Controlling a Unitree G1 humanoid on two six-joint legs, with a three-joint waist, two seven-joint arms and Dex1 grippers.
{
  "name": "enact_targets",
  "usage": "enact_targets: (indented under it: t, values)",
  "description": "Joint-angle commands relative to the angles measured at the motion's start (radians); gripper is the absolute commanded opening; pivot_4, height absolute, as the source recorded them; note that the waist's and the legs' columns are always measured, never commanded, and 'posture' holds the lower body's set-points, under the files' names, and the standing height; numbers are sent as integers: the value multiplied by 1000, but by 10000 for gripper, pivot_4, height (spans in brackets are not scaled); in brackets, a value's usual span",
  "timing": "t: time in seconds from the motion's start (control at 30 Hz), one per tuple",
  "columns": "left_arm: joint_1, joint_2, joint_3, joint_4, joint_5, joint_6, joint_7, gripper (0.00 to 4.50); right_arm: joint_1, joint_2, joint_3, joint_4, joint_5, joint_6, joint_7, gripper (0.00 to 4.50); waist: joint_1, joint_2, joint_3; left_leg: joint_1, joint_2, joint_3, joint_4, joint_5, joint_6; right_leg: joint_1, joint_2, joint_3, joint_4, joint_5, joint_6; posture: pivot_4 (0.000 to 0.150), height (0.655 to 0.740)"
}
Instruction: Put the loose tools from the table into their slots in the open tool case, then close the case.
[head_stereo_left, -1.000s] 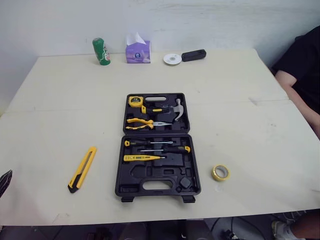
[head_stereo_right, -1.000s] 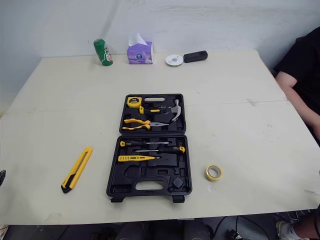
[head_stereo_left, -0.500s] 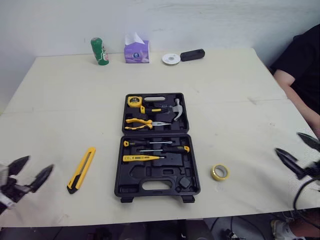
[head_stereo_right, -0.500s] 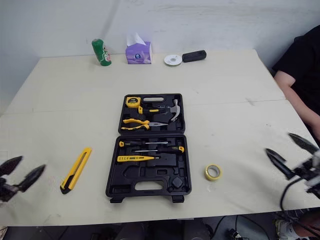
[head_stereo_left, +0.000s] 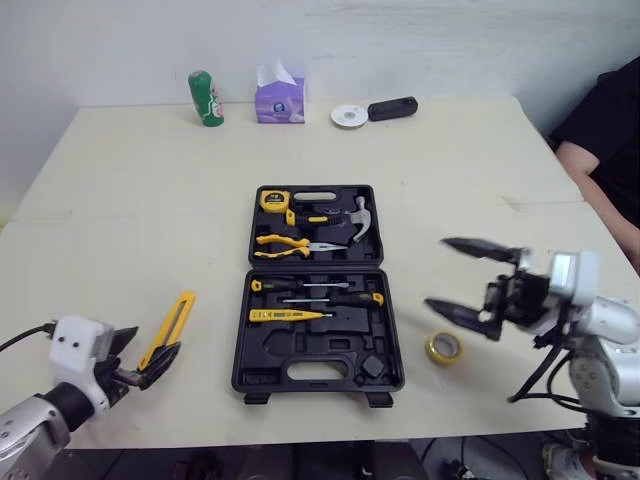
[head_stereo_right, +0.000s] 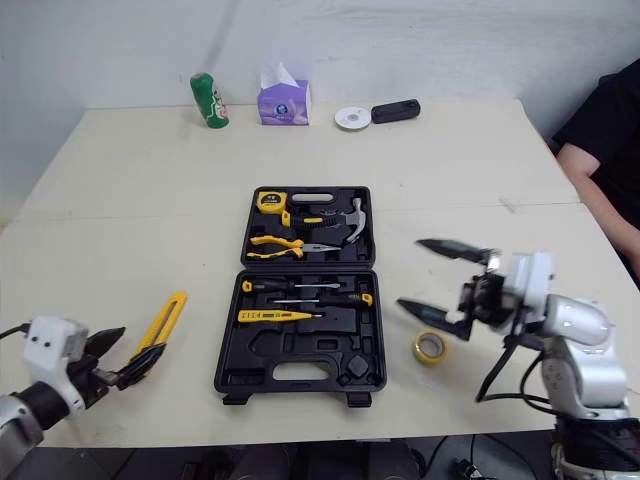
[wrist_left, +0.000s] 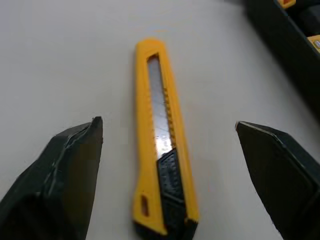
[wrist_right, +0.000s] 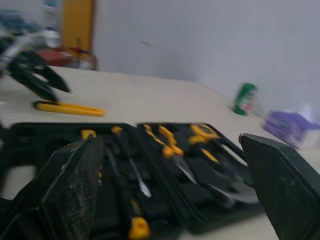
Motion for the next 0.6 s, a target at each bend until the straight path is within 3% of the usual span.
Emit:
enact_targets:
  t: [0.03, 0.2, 0.6]
  values:
    - [-35, -3, -11, -52, -35, 162, 100, 44827, -16, 29, 41, -94, 33, 14, 14, 45000, -1, 0, 0, 0, 0, 0, 0, 0, 0, 0, 0, 0, 0, 0, 0, 1500, 7400]
    - [-67, -23, -69, -30, 17, 242, 174, 44827, -71, 50, 79, -84, 10, 5, 26, 45000, -3, 0, 0, 0, 0, 0, 0, 0, -1, 0, 0, 0, 0, 0, 0, 1500, 7400]
    - [-70, -29, -152, 37, 77, 233, 163, 44827, -61, 35, 75, -88, 0, 13, 37, 45000, -1, 6, -4, 2, 0, -1, -1, 2, -3, 1, 0, -1, 1, 0, 0, 1500, 7400]
